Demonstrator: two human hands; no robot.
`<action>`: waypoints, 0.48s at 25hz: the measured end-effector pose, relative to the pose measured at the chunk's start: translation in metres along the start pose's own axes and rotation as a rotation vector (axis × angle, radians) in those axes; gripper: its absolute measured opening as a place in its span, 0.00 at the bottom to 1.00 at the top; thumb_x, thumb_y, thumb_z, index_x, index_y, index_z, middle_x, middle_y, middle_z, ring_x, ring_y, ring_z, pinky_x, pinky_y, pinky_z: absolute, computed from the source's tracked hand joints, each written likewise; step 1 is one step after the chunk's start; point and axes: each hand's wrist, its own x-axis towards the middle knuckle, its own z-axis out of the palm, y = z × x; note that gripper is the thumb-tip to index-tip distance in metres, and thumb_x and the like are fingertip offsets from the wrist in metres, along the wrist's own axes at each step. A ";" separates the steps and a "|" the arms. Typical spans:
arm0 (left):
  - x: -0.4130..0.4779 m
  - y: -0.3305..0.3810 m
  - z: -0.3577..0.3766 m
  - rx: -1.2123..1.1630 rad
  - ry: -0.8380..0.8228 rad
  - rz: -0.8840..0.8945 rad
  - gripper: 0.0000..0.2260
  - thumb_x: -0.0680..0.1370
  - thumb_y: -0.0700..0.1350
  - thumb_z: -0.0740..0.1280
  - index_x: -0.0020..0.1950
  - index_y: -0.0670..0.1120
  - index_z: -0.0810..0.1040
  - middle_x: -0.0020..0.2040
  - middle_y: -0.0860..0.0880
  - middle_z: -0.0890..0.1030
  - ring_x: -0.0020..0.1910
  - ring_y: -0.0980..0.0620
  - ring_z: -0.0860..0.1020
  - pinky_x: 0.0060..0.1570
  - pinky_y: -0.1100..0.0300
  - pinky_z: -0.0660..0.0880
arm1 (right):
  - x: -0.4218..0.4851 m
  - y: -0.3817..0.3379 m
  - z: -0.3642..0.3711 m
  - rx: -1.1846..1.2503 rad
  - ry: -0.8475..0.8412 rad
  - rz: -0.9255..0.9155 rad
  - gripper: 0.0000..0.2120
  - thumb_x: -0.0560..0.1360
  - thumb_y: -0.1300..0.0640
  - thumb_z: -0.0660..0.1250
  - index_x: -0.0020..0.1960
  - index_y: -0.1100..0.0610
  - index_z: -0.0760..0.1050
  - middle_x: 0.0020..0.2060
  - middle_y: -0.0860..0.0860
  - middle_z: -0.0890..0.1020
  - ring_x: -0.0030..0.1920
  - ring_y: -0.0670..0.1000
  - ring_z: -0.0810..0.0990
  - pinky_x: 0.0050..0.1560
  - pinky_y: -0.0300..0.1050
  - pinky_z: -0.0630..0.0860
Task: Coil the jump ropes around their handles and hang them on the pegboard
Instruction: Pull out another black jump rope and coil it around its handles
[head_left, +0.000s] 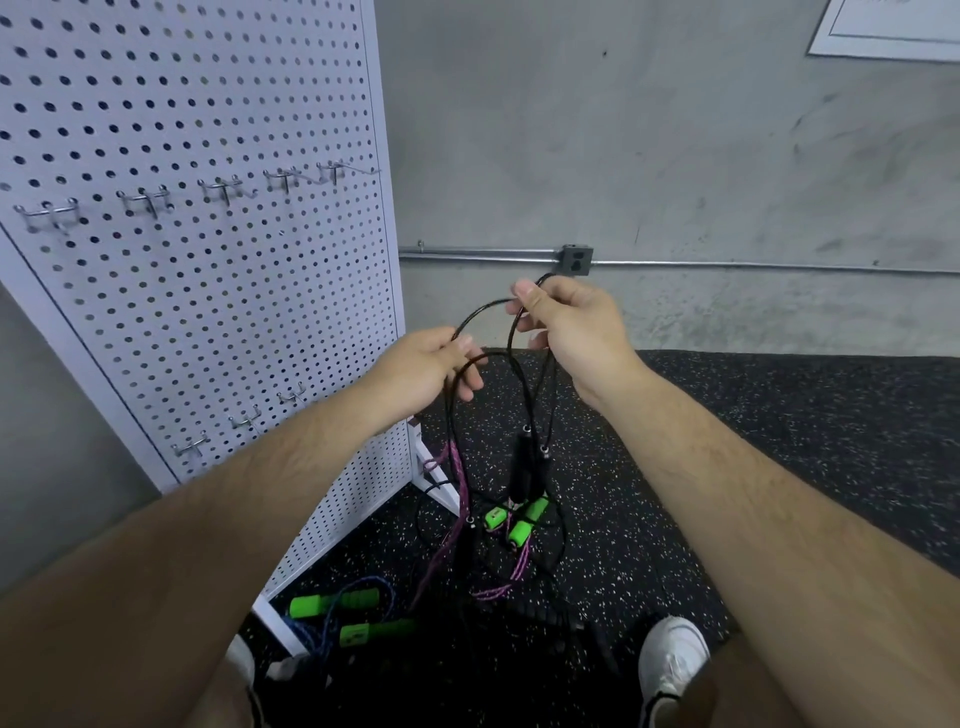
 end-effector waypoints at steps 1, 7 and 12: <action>0.001 -0.001 0.000 -0.012 0.011 -0.015 0.13 0.86 0.48 0.58 0.54 0.48 0.81 0.39 0.51 0.85 0.40 0.50 0.84 0.54 0.48 0.79 | 0.000 -0.001 -0.001 0.011 0.001 0.003 0.12 0.80 0.55 0.68 0.50 0.65 0.80 0.41 0.48 0.86 0.38 0.44 0.80 0.40 0.43 0.76; -0.004 0.000 0.004 0.083 -0.047 0.014 0.18 0.82 0.53 0.66 0.71 0.61 0.69 0.44 0.51 0.82 0.43 0.53 0.82 0.50 0.56 0.77 | -0.004 -0.003 -0.001 0.020 -0.007 0.014 0.10 0.80 0.55 0.68 0.42 0.58 0.78 0.42 0.51 0.85 0.39 0.46 0.81 0.38 0.41 0.79; -0.002 -0.002 0.013 0.309 -0.034 0.075 0.07 0.83 0.54 0.64 0.48 0.60 0.80 0.42 0.48 0.82 0.39 0.48 0.78 0.43 0.54 0.74 | -0.005 0.001 0.003 0.038 -0.065 0.036 0.10 0.81 0.55 0.68 0.45 0.62 0.77 0.43 0.55 0.85 0.36 0.46 0.80 0.39 0.43 0.80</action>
